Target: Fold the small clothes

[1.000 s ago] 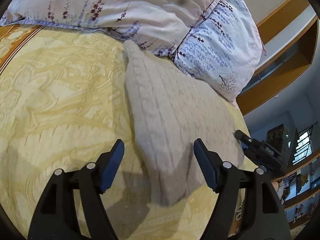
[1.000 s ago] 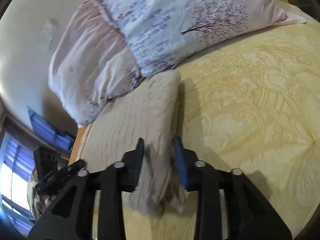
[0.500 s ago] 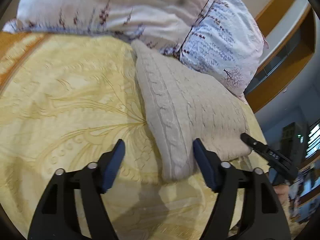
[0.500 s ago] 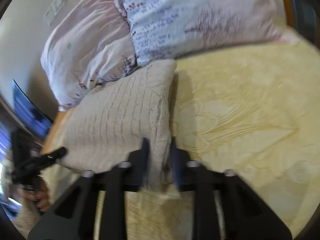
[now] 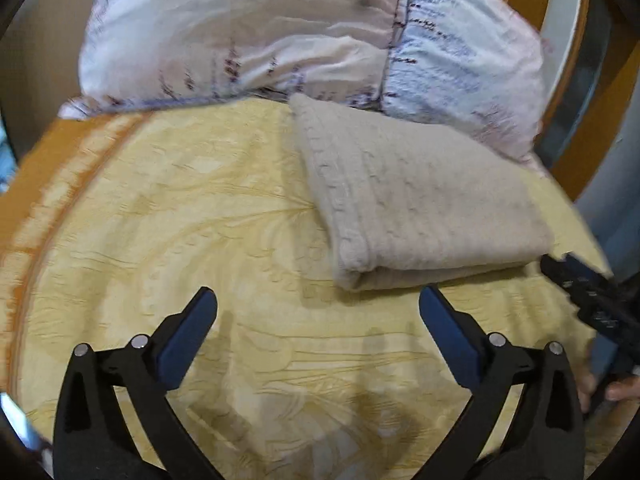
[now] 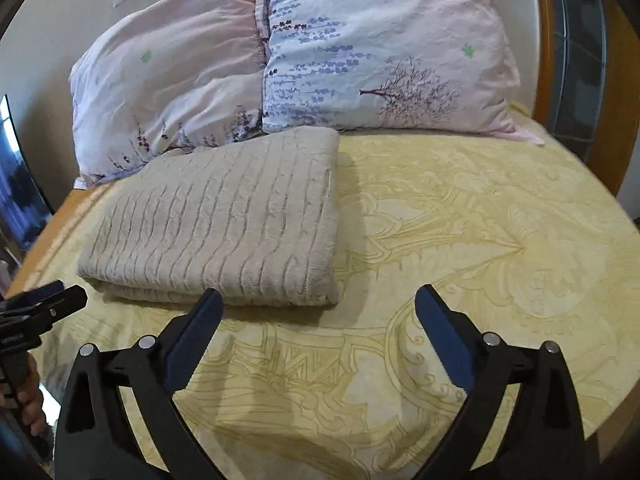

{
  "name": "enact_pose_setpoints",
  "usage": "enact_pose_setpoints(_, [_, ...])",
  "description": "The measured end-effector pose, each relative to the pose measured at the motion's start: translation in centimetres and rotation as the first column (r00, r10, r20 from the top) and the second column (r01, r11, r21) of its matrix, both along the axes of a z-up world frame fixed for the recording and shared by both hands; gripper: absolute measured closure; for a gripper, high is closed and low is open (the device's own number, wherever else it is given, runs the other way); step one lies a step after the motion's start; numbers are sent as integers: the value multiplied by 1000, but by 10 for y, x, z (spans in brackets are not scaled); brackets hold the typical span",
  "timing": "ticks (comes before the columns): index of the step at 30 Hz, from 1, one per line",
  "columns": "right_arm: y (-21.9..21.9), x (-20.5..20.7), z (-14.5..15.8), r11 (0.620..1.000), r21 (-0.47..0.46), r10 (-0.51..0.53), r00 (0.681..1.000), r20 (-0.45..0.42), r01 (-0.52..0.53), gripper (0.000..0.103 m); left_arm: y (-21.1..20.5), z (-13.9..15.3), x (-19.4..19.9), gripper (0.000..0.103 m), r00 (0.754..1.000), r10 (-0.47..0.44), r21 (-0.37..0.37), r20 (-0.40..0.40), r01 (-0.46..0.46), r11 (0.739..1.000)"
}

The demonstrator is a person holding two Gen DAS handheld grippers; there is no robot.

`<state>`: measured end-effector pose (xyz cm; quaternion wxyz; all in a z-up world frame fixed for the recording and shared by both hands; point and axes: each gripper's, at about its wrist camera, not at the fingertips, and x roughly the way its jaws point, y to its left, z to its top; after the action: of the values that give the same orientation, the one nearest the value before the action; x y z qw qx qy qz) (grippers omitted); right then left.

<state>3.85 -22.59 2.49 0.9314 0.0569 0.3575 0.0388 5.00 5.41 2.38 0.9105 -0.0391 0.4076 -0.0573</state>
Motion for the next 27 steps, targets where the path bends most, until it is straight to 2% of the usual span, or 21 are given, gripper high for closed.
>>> enact_pose_setpoints(2, [4,-3,1,1000,-23,-8,1000,10,8,1,-6,0,-3,2,1000,3,45,7,-4,999])
enact_pose_setpoints(6, [15,-8,2,997,-76,-2,1000,12,3,1,-13,-2,-7,2,1000,-15,39,-11,15,999])
enact_pose_setpoints(10, [26,-9,-5,995,-99,9,1000,-16,-10,1,-24,-11,-7,2,999,-5,91,-50,10,996])
enact_pose_setpoints(17, [27,-8,-18,996,-85,-15,997,-81,8,1,-35,-17,-6,2,997,3,130,-72,6,991])
enact_pose_setpoints(23, [31,-7,-24,995,-97,-22,995,-94,12,1,-37,-26,-3,2,993,30,142,-111,-14,990])
enact_pose_setpoints(27, [32,-5,-23,993,-115,-30,994,-101,18,1,-37,-26,-3,2,993,39,142,-108,-24,990])
